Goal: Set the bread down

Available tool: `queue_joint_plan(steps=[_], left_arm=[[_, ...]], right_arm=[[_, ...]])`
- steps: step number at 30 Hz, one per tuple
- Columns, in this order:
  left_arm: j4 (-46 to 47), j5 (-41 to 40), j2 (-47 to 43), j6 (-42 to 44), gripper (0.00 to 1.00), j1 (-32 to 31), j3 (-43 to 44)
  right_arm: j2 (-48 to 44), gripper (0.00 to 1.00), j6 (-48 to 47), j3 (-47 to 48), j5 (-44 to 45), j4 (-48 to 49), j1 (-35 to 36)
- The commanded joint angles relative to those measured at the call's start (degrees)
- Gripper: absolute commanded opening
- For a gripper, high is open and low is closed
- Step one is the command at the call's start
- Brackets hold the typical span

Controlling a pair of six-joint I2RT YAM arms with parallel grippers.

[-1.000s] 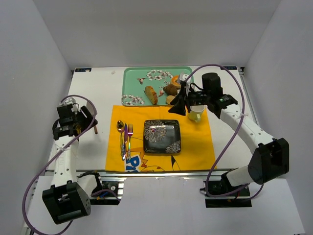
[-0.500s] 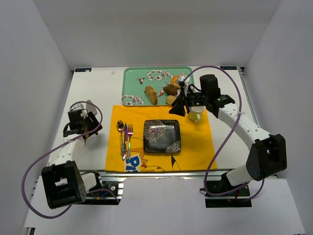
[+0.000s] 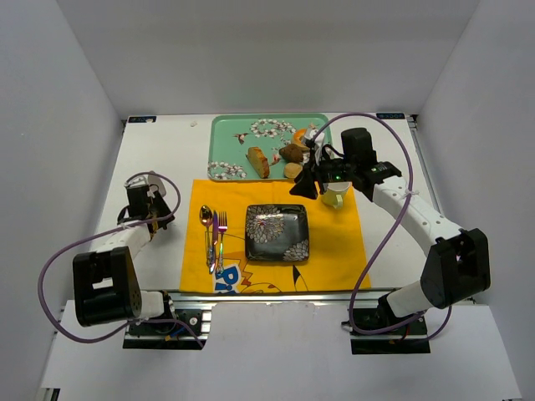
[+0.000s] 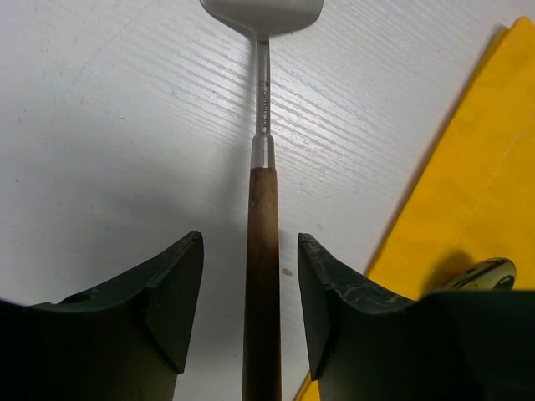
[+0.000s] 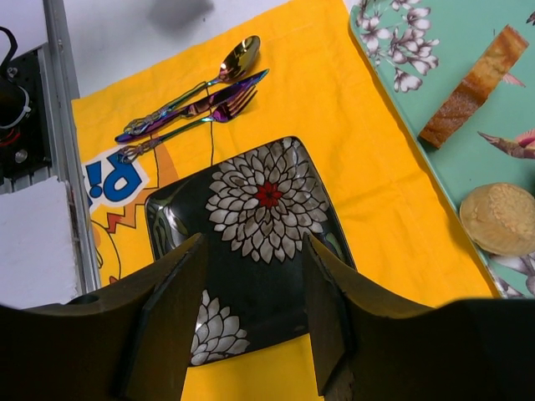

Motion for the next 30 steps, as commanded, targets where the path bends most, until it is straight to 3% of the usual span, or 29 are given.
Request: queue_joint_plan(steps=[1,22,30], left_arm=[[3.58,-1.52,1.33,0.63,0.58,-0.66,0.31],[4.9,-7.94,-0.16,1.43,0.47,-3.04,-1.97],[4.9,-7.06,0.2,1.95,0.22,-3.21,-1.71]], right_arm=[[-0.62,0.54,-1.48,1.38,0.69,-1.86,-0.04],[0.87,0.54,-2.71,4.01,1.31,-4.15,-1.18],[0.78,0.54,-2.8,4.01,1.57,-4.33,-1.97]])
